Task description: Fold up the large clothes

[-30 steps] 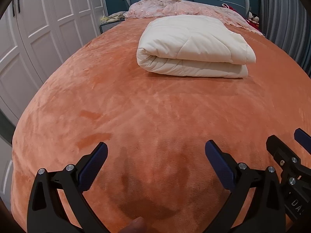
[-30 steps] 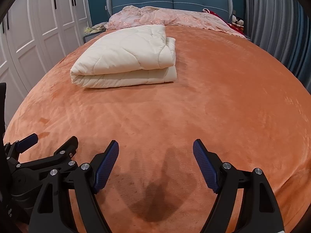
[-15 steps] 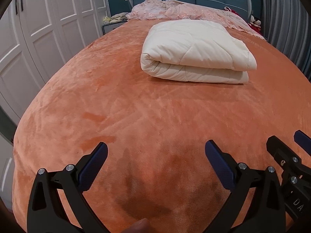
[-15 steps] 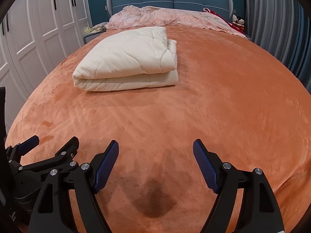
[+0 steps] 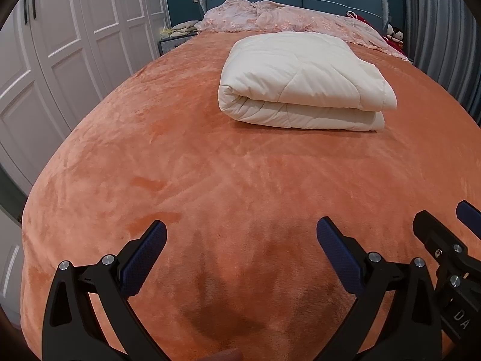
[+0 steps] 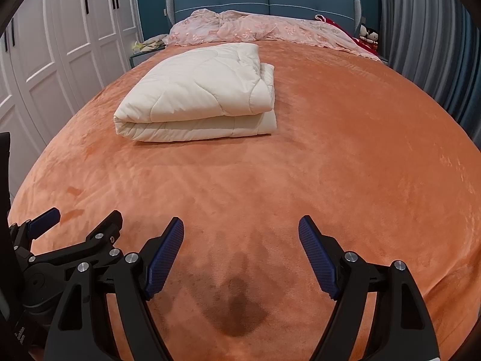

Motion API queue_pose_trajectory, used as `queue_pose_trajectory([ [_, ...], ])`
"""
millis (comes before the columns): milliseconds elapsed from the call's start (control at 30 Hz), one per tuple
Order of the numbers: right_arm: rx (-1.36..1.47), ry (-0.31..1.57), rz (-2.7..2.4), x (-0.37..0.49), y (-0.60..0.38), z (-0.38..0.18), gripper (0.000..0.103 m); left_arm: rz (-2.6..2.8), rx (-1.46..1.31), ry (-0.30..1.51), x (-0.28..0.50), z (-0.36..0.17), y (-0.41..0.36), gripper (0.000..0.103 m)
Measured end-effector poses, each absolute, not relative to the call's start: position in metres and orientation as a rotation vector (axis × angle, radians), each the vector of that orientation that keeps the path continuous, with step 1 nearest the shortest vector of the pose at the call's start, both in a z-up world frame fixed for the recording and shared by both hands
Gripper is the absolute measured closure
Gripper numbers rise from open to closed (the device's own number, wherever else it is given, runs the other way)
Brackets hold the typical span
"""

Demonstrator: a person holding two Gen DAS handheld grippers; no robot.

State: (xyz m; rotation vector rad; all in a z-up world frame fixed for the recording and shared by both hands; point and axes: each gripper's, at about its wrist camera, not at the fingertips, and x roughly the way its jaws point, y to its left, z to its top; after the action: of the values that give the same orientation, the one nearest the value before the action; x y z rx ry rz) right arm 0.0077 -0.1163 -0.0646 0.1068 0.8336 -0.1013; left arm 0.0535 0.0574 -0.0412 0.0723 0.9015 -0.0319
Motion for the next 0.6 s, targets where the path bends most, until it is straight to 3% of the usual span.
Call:
queue_pose_trajectory([
  [600, 0.103, 0.836, -0.103, 0.0079, -0.1138, -0.0650, 0.026, -0.043, 0.070, 0.909, 0.0560, -0.0417, 0.0574, 0.011],
])
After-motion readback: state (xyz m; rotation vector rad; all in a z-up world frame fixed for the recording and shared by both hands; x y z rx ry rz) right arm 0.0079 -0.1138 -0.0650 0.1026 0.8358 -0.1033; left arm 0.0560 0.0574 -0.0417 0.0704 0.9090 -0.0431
